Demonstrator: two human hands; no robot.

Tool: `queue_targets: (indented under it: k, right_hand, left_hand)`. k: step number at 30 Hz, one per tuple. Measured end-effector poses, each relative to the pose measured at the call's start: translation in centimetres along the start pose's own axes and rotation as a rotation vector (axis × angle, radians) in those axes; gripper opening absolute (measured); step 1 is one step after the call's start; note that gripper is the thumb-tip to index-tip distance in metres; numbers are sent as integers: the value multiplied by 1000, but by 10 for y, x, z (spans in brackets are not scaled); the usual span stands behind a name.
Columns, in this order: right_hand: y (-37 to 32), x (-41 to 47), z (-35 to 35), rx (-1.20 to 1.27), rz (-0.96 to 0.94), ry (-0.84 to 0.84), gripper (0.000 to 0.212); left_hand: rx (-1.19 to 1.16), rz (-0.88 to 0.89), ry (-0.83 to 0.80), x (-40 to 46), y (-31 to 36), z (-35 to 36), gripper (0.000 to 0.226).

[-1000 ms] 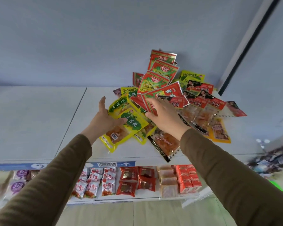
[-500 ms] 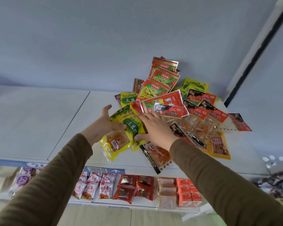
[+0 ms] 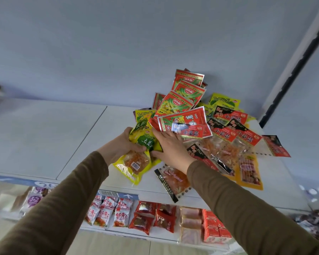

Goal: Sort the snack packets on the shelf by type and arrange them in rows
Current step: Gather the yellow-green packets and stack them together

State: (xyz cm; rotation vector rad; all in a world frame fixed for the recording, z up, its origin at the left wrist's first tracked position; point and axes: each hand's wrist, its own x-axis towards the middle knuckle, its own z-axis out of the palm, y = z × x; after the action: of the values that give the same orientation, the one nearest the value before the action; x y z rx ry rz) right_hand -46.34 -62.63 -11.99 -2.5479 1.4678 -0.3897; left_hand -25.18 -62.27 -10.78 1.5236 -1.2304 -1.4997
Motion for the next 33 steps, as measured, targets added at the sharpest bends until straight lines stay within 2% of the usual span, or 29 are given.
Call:
queue_targets:
  k: [4, 8, 10, 13, 18, 21, 24, 29, 33]
  right_hand:
    - [11, 6, -16, 161, 63, -100, 102]
    - [19, 6, -22, 189, 124, -20, 91]
    - [18, 4, -19, 166, 104, -9, 86]
    - [16, 0, -12, 139, 68, 16, 82]
    - [16, -1, -5, 130, 62, 85, 83]
    - [14, 0, -3, 152, 62, 113, 82]
    - [12, -1, -1, 160, 67, 131, 82]
    - [11, 1, 0, 181, 82, 130, 86]
    - [12, 5, -6, 207, 95, 131, 92]
  left_hand:
    - [-61, -7, 142, 4, -3, -5, 66]
    - [-110, 7, 111, 7, -2, -1, 44]
    - [-115, 26, 96, 10, 3, 6, 40]
    - [-124, 47, 89, 14, 10, 17, 49]
    - [-172, 0, 211, 21, 14, 25, 79]
    - [-249, -45, 147, 21, 19, 22, 66]
    - [-126, -20, 105, 17, 21, 27, 35]
    - [22, 144, 53, 18, 24, 35, 41]
    - [22, 175, 113, 14, 25, 26, 43]
